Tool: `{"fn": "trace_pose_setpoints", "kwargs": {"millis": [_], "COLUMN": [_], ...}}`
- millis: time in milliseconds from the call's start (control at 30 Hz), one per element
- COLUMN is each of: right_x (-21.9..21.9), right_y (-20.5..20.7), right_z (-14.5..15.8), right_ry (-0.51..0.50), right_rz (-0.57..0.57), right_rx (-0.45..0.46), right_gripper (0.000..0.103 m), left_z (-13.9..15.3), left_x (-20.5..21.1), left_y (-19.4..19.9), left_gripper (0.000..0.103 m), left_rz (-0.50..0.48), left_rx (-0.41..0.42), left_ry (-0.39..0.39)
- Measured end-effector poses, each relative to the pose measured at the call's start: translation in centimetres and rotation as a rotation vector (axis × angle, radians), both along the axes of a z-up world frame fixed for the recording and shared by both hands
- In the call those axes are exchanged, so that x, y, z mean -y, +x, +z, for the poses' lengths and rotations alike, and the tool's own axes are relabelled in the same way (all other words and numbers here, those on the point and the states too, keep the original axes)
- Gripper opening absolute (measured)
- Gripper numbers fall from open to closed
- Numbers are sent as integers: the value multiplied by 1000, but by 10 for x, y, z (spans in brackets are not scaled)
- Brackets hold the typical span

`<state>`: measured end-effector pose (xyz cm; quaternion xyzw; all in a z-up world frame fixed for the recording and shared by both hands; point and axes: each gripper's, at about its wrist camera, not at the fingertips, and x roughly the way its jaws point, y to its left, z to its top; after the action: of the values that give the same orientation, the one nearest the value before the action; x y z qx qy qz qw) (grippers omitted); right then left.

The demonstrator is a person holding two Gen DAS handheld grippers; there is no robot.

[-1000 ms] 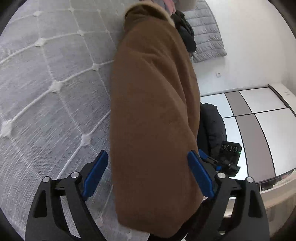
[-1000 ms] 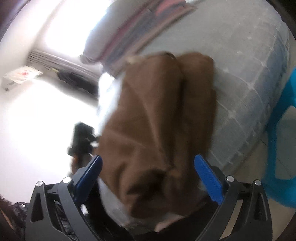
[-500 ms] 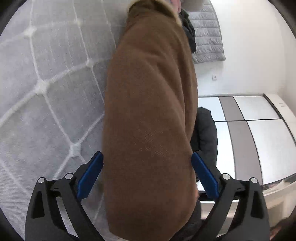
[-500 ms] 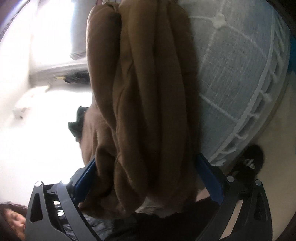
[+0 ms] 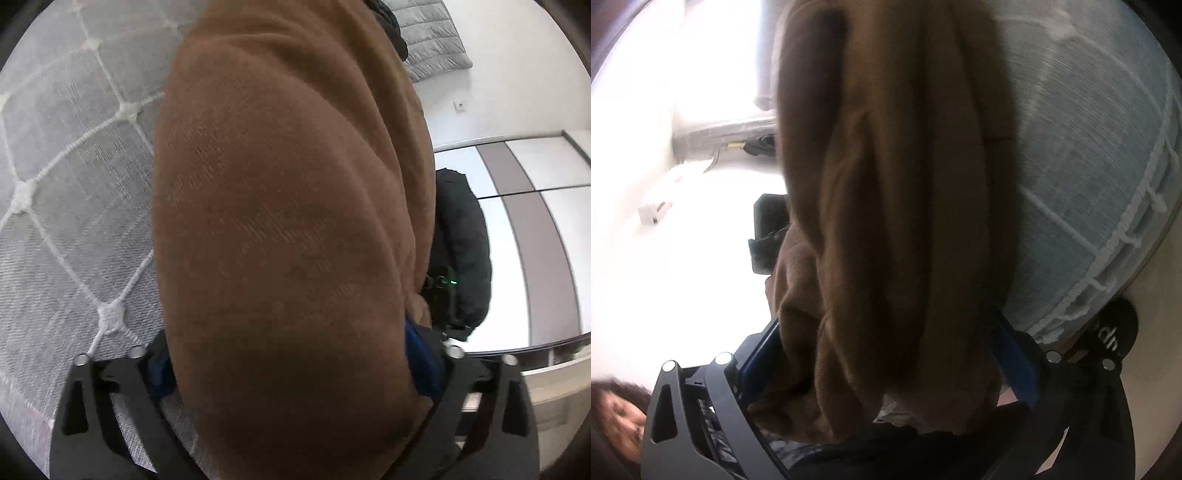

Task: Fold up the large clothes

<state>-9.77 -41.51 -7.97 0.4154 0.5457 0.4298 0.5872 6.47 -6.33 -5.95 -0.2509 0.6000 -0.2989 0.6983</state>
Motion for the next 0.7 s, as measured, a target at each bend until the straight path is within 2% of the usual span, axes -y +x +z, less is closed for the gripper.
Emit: {"fn": "trace_pose_setpoints", "kwargs": {"millis": [100,200,367,500,600,667,700], "right_x": [0,-3,-22,-53,-87,-119,-137], "right_y": [-3,-3,10,29,43,52,57], "right_z": [18,47,112,146,146,131,115], "right_ry": [-24,-17,-23,-25,-24,-55,-102], "right_rz": [1,12,36,54,93,152,193], "right_rx": [51,102,224,295,301,260,213], "right_gripper": [95,95,94,94,94,95,95], "left_z": [19,48,98,125,131,123,112], "left_x": [5,17,15,-18,-57,-88,-100], "left_y": [-10,-14,-5,-1,-6,-8,-6], "left_gripper": [59,50,46,46,46,46,48], "left_rz": [-8,-23,-21,15,64,81,76], "left_rx": [93,189,296,364,394,401,375], "left_ry": [77,117,84,81,93,124,140]}}
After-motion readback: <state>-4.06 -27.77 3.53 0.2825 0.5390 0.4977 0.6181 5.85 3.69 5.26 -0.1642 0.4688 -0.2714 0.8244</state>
